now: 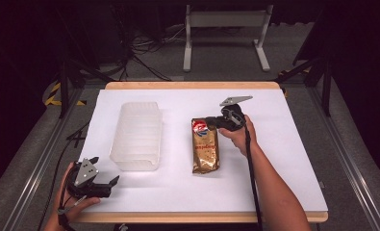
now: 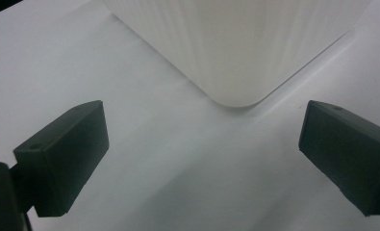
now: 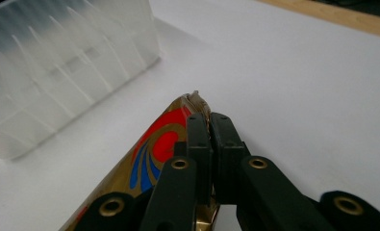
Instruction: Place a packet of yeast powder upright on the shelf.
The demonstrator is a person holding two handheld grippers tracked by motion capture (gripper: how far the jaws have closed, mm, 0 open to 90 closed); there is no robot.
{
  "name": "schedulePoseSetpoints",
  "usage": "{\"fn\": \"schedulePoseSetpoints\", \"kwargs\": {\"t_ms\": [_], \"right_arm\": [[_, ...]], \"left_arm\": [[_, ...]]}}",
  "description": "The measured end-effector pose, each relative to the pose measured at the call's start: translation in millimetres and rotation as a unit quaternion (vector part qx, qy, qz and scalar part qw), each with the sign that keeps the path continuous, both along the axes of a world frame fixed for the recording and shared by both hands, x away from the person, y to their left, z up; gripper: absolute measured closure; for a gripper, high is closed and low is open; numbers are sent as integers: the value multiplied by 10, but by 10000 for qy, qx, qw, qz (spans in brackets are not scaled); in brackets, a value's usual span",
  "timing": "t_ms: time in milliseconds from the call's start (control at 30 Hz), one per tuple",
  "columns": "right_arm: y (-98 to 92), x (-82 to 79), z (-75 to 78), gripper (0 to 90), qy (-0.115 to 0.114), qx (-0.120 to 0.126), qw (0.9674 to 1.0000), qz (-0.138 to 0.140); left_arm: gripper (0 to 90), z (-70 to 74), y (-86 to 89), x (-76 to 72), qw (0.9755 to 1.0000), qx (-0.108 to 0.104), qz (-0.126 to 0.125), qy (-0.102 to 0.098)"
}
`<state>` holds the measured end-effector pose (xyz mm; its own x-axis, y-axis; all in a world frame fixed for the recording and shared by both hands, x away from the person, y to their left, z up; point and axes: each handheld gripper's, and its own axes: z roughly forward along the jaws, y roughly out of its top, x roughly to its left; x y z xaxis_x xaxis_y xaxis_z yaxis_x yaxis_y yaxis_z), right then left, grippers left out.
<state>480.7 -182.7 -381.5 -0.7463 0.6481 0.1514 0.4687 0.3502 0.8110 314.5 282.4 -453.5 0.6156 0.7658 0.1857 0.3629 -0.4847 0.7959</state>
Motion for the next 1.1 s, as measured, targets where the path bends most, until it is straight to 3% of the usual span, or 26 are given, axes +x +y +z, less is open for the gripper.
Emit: {"fn": "schedulePoseSetpoints", "kwargs": {"t_ms": [267,500,800,1100], "right_arm": [[16,-313,361,882,-504,268,9980,286],[55,-496,586,885,-792,393,9950,463],[153,-616,756,885,-1154,195,9914,579],[245,-683,908,886,-1357,318,9880,659]], "left_arm": [[43,4,-1,0,10000,-4,-12,17],[42,4,1,-2,10000,-17,15,23],[42,8,8,-4,10000,-50,18,11],[42,14,18,-12,10000,-70,27,16]]}}
